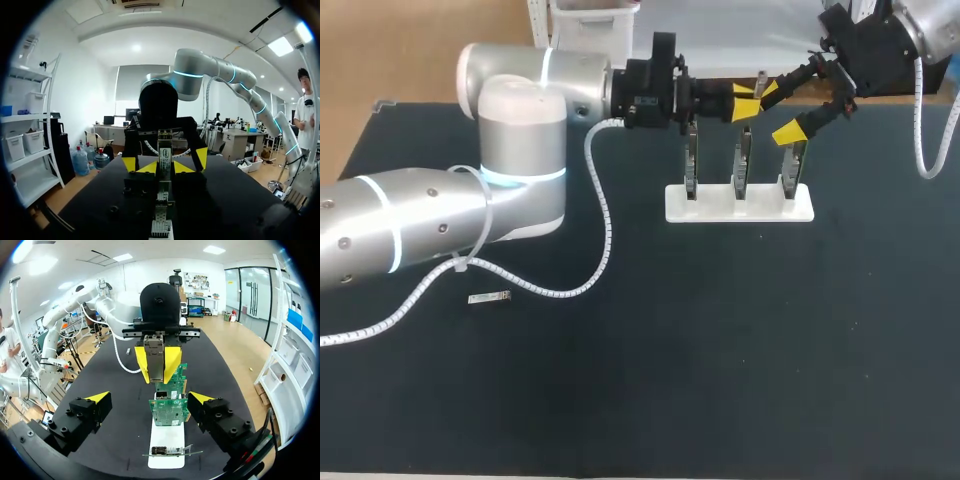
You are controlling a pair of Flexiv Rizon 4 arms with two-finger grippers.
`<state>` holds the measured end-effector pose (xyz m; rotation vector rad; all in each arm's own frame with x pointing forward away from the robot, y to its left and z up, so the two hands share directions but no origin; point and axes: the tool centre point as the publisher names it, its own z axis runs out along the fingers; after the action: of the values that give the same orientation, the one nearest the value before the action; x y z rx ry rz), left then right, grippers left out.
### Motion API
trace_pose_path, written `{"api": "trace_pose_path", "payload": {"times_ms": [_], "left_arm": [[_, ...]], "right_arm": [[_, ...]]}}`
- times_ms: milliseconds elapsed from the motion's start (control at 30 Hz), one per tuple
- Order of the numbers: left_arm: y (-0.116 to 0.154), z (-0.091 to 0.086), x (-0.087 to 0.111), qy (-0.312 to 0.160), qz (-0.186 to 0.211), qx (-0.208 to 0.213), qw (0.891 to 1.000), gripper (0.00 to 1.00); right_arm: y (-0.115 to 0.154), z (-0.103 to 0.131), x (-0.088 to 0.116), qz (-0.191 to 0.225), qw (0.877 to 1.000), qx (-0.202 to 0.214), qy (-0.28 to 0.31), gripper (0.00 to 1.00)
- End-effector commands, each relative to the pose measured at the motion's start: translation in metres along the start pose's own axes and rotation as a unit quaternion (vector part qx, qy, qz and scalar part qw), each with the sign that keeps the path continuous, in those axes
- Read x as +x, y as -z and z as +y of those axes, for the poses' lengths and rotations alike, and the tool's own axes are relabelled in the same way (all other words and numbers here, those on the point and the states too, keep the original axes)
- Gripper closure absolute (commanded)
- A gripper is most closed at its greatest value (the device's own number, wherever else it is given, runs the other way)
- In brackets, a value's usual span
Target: Pick up the optical module with the left hand, and insert it into the network port with the right hand.
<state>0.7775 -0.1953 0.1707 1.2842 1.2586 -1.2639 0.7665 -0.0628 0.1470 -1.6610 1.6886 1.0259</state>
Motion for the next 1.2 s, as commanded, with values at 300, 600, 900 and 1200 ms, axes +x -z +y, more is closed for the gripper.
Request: {"api": "trace_pose_path", "payload": {"times_ms": [300,600,900,1200], "left_arm": [[0.005,0.001,0.005,0.004,0.001,-0.005,1.000,1.00],[0.004,0.003,0.011,-0.001,0.013,-0.010,1.000,1.00],[0.006,0.006,0.014,0.003,0.003,-0.017,1.000,1.00],[0.007,0.006,0.015,0.005,0.002,-0.019,1.000,1.00]], "right_arm": [[0.000,0.003,0.000,0.000,1.000,0.003,0.000,0.00],[0.000,0.003,0.000,0.000,1.000,0.003,0.000,0.00],[0.000,0.003,0.000,0.000,1.000,0.003,0.000,0.00],[0.000,0.003,0.000,0.000,1.000,0.003,0.000,0.00]]}}
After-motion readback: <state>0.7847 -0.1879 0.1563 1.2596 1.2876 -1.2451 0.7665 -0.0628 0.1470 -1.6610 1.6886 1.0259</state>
